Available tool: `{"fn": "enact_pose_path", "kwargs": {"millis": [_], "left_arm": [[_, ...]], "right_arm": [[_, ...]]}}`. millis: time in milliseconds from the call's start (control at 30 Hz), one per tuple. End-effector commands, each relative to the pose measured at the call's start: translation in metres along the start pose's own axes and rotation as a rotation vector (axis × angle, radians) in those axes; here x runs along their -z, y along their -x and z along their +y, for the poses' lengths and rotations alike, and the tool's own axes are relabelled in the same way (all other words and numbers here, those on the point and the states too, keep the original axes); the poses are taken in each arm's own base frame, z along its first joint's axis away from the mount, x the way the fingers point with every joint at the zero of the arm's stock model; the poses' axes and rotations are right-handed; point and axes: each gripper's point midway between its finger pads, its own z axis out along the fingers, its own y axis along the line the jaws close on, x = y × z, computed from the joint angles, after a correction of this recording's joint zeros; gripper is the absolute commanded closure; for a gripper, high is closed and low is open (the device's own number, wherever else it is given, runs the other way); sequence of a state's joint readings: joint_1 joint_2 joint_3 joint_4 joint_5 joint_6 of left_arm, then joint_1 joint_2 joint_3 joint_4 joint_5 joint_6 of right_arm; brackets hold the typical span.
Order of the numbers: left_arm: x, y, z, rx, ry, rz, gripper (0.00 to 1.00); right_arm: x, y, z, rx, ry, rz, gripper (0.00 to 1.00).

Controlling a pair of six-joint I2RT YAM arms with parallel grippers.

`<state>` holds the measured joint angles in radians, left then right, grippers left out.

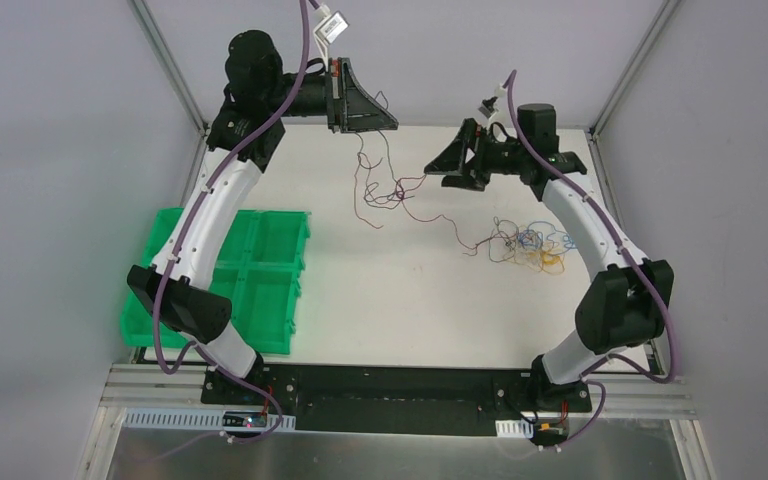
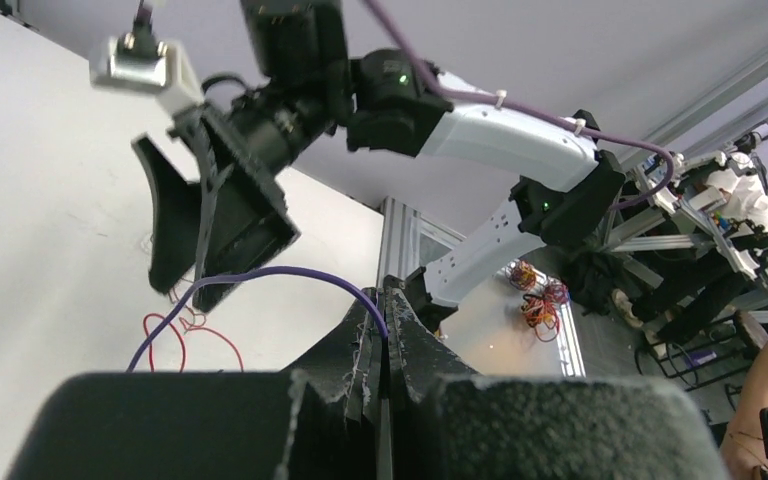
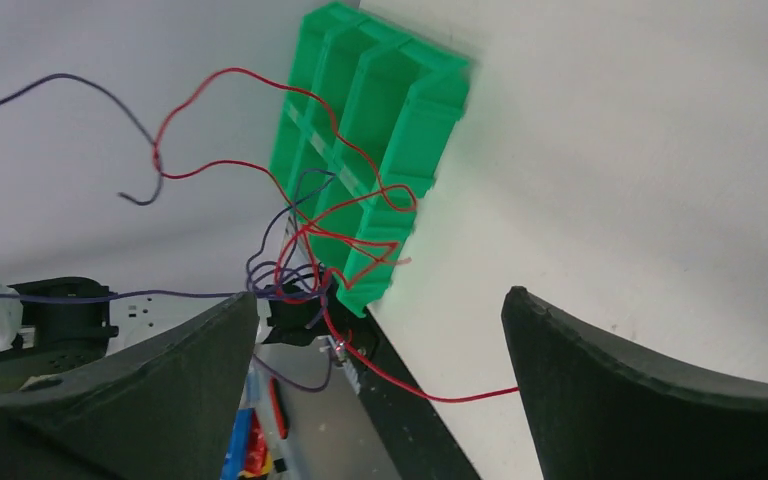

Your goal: Untangle the cables

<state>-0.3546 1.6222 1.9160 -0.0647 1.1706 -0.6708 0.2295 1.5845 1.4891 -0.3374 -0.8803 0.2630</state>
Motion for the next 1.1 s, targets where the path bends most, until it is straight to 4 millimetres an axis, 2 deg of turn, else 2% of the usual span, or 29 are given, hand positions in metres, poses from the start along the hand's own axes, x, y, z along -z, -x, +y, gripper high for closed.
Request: {"fn": "enact_pose_path", "kwargs": {"millis": [0,100,167,233,333,400,500,600,700,833,900,1000,1067], "left_arm": [[0.001,0.019,-0.025,-0.12,-0.054,-0.037,1.0],[0.002,0.021,-0.026,-0.118,-0.054,-0.041,1.0],[0.002,0.021,-0.026,-0.115,-0.055,-0.042,1.0],[0.001,0.02,-0.025,-0.111,-0.054,-0.042,1.0],[0.0,0.02,-0.024,-0.108,-0.055,-0.042,1.0],[-0.001,0.022,-0.025,-0.114,-0.058,-0.049,1.0],[-0.001,0.026,-0.03,-0.115,-0.073,-0.061,1.0],[0.001,0.033,-0.043,-0.126,-0.09,-0.073,1.0],[0.006,0.044,-0.064,-0.147,-0.12,-0.098,1.0],[0.016,0.067,-0.098,-0.185,-0.163,-0.154,1.0],[0.023,0.077,-0.111,-0.223,-0.163,-0.184,1.0],[0.035,0.089,-0.129,-0.278,-0.169,-0.222,1.0],[0.043,0.097,-0.135,-0.3,-0.162,-0.249,1.0]], "right_arm": [[-0.019,-0.02,0.015,-0.133,0.08,0.059,0.04],[-0.031,-0.033,0.006,-0.139,0.057,0.095,0.04],[-0.036,-0.035,0.008,-0.161,0.075,0.11,0.06],[-0.038,-0.031,0.017,-0.168,0.116,0.108,0.15],[-0.039,-0.031,0.029,-0.178,0.159,0.116,0.48],[-0.039,-0.033,0.03,-0.174,0.159,0.117,0.7],[-0.04,-0.038,0.011,-0.16,0.074,0.107,1.0],[-0.036,-0.04,-0.037,-0.088,-0.137,0.091,1.0],[-0.023,-0.045,-0.106,-0.006,-0.377,0.111,1.0],[0.012,-0.056,-0.208,0.041,-0.647,0.184,1.0],[0.033,-0.062,-0.252,0.068,-0.762,0.226,1.0],[0.064,-0.063,-0.303,0.086,-0.905,0.26,1.0],[0.081,-0.061,-0.323,0.096,-0.968,0.269,1.0]]}}
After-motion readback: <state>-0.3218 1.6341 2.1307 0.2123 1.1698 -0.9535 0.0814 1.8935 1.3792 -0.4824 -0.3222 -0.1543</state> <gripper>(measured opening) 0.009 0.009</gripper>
